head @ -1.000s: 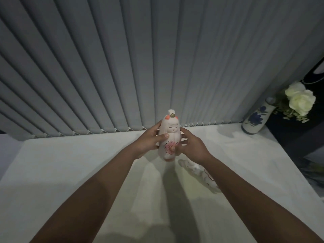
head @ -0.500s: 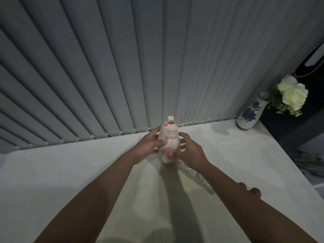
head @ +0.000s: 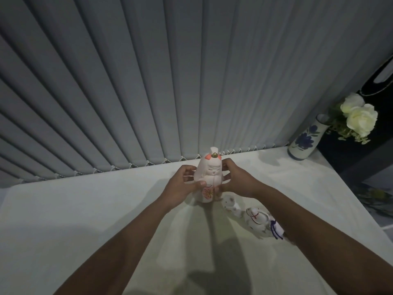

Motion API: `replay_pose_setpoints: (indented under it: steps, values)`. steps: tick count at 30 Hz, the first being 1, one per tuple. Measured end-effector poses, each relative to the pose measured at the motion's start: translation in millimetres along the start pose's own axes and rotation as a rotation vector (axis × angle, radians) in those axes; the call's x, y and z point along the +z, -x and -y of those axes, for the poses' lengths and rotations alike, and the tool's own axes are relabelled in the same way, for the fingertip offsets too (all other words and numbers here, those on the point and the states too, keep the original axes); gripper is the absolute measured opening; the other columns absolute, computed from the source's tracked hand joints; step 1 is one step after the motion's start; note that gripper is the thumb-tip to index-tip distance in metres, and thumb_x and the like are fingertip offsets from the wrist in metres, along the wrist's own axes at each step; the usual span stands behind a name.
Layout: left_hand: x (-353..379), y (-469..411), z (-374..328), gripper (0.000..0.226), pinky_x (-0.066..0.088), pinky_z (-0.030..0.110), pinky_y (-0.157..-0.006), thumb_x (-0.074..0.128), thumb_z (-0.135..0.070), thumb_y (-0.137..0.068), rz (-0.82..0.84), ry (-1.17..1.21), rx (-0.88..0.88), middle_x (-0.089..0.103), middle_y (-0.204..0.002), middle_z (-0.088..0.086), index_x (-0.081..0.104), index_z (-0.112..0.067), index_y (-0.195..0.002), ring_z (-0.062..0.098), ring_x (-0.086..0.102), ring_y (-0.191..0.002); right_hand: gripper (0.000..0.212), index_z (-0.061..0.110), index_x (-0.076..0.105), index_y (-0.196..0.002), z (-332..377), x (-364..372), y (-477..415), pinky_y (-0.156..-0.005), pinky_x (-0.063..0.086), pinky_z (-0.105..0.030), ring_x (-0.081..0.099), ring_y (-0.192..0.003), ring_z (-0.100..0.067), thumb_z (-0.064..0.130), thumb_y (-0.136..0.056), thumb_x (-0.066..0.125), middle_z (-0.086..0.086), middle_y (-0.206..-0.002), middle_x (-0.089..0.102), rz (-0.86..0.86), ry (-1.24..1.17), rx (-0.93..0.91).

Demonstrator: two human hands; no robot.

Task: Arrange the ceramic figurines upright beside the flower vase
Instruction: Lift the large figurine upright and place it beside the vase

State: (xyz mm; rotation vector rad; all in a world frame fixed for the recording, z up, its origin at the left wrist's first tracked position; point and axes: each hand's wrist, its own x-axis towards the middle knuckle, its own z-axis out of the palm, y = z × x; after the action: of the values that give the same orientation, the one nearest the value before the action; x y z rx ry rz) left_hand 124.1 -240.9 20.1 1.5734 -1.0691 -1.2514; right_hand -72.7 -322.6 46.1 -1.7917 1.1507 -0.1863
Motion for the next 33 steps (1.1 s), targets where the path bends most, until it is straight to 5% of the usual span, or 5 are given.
replay_pose_setpoints:
  steps: [6,16,20,24,33]
  values:
    - [3.6,5.7,8.1,0.066,0.050,0.033,-0.093,0.085,-0.023,-0.067,0.002,-0.092,0.035,0.062,-0.120,-0.003,0.049,-0.034,-0.120,0.017,0.057,-0.114,0.073,0.017,0.042,-0.133,-0.5,5.0,-0.1,-0.057,0.043,-0.002,0.057,-0.083,0.000,0.005,-0.071,0.079,0.002,-0.115,0.060,0.001,-0.011,-0.048]
    - [0.0,-2.7,6.1,0.078,0.047,0.031,-0.102,0.077,-0.005,-0.077,0.238,-0.047,0.018,0.058,-0.136,-0.004,0.039,-0.030,-0.140,0.012,0.054,-0.125,0.074,0.018,0.037,-0.127,-7.7,4.6,-3.5,-0.089,0.056,-0.036,0.061,-0.107,-0.015,0.007,-0.070,0.083,0.003,-0.124,0.055,0.051,-0.175,-0.050]
    - [0.1,-5.7,7.7,0.074,0.052,0.015,-0.087,0.075,-0.001,-0.077,0.260,-0.046,0.019,0.058,-0.135,-0.002,0.041,-0.022,-0.140,0.010,0.054,-0.124,0.078,0.023,0.038,-0.134,-11.4,14.3,-0.7,-0.090,0.054,-0.031,0.062,-0.110,-0.017,0.005,-0.072,0.080,0.003,-0.126,0.060,-0.009,-0.210,-0.037]
    - [-6.5,-9.6,8.0,0.072,0.050,0.013,-0.085,0.075,0.001,-0.076,0.292,-0.054,0.035,0.060,-0.133,-0.002,0.044,-0.020,-0.137,0.010,0.056,-0.122,0.075,0.021,0.040,-0.138,-12.3,31.7,6.3,-0.075,0.050,-0.009,0.061,-0.104,-0.011,-0.006,-0.075,0.070,0.007,-0.122,0.060,-0.119,-0.280,-0.052]
    - [-18.8,-17.3,-20.3,0.072,0.051,0.012,-0.084,0.076,0.000,-0.076,0.300,-0.114,0.135,0.062,-0.126,-0.012,0.046,-0.032,-0.133,-0.001,0.057,-0.116,0.067,0.034,0.037,-0.138,12.2,33.8,19.7,-0.082,0.053,-0.016,0.058,-0.115,-0.006,0.005,-0.084,0.065,0.011,-0.128,0.059,-0.307,-0.300,-0.113]
